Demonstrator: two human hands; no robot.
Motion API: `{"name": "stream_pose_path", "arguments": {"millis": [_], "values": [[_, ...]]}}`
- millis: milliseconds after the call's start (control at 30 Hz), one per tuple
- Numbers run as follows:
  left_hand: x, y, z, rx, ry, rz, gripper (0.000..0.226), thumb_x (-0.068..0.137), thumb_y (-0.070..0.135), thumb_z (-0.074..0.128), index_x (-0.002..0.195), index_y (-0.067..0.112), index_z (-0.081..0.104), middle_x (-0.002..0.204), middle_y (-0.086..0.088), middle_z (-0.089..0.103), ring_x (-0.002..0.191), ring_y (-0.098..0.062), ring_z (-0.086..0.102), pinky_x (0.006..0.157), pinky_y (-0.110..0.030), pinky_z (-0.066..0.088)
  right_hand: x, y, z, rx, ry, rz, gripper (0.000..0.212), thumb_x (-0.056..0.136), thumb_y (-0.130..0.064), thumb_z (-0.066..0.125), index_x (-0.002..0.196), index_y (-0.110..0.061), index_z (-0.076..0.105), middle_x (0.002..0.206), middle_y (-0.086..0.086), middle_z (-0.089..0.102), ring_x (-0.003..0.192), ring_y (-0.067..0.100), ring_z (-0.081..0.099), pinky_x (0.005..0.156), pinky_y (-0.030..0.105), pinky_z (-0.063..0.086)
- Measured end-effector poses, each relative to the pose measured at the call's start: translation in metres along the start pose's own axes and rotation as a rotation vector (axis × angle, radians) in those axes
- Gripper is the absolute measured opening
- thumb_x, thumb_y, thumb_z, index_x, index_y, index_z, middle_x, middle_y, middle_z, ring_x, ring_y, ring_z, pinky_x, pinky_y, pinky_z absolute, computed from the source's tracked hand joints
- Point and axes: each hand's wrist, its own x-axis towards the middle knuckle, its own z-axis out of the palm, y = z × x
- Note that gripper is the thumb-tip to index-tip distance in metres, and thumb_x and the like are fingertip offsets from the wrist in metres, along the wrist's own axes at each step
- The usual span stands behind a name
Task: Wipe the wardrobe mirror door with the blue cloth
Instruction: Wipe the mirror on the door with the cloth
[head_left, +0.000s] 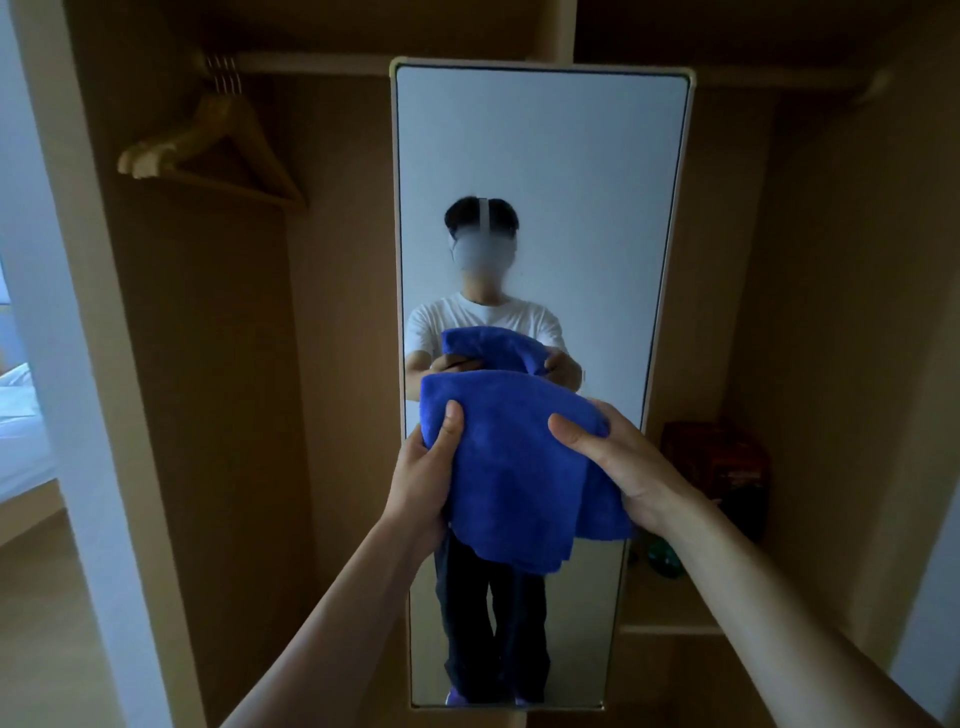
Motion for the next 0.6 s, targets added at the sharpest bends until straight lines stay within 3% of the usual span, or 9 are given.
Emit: {"name": "stream_pose_path", "arguments": {"millis": [67, 200, 333, 400, 500, 600], "values": [[0.001, 0.003, 0.003, 0.0, 0.013, 0.008, 0.029, 0.095, 0.05, 0.061, 0.113, 0.029, 0.071, 0.113, -0.002, 0.078, 0.104, -0.023, 0.075, 0.076, -0.035, 0.062, -0.001, 0.002, 0.011, 0.159, -0.092, 0.022, 0.055, 0.078, -0.042, 0.079, 0.127, -0.021, 0.062, 0.119, 0.004, 0.073, 0.109, 0.022, 0.07, 0.086, 0.035, 0.059], [0.005, 0.009, 0.007, -0.045, -0.022, 0.014, 0.041, 0.097, 0.051, 0.058, 0.122, 0.021, 0.068, 0.115, -0.008, 0.077, 0.106, -0.026, 0.074, 0.074, -0.032, 0.062, 0.0, -0.003, 0.027, 0.257, -0.049, 0.024, 0.054, 0.081, -0.031, 0.079, 0.13, -0.015, 0.061, 0.122, 0.007, 0.072, 0.114, 0.026, 0.068, 0.103, 0.047, 0.05], [0.009, 0.019, 0.002, -0.093, -0.059, -0.05, 0.065, 0.092, 0.07, 0.045, 0.132, 0.022, 0.064, 0.124, -0.01, 0.073, 0.116, -0.027, 0.07, 0.083, -0.035, 0.061, -0.003, -0.014, 0.031, 0.3, -0.109, -0.034, 0.049, 0.087, -0.023, 0.075, 0.132, -0.011, 0.061, 0.127, 0.011, 0.069, 0.119, 0.028, 0.065, 0.106, 0.047, 0.047], [0.012, 0.024, 0.0, -0.099, -0.051, -0.099, 0.068, 0.092, 0.072, 0.042, 0.13, 0.022, 0.067, 0.122, -0.011, 0.074, 0.114, -0.025, 0.071, 0.082, -0.033, 0.061, -0.004, -0.018, 0.035, 0.292, -0.161, -0.065, 0.047, 0.089, -0.027, 0.073, 0.132, -0.012, 0.061, 0.129, 0.012, 0.068, 0.121, 0.028, 0.064, 0.105, 0.045, 0.047], [0.015, 0.028, 0.0, -0.038, -0.046, -0.189, 0.064, 0.096, 0.069, 0.043, 0.122, 0.019, 0.073, 0.115, -0.013, 0.076, 0.106, -0.024, 0.074, 0.074, -0.031, 0.061, -0.002, -0.021, 0.043, 0.274, -0.194, -0.074, 0.055, 0.087, -0.049, 0.069, 0.132, -0.017, 0.062, 0.13, 0.011, 0.067, 0.123, 0.027, 0.063, 0.106, 0.045, 0.046], [0.017, 0.03, 0.007, 0.096, -0.053, -0.173, 0.053, 0.102, 0.061, 0.044, 0.116, 0.02, 0.074, 0.101, -0.004, 0.079, 0.092, -0.014, 0.077, 0.068, -0.027, 0.059, 0.002, -0.026, 0.05, 0.245, -0.202, -0.05, 0.064, 0.086, -0.064, 0.065, 0.134, -0.02, 0.062, 0.132, 0.01, 0.066, 0.124, 0.027, 0.062, 0.105, 0.042, 0.049]]}}
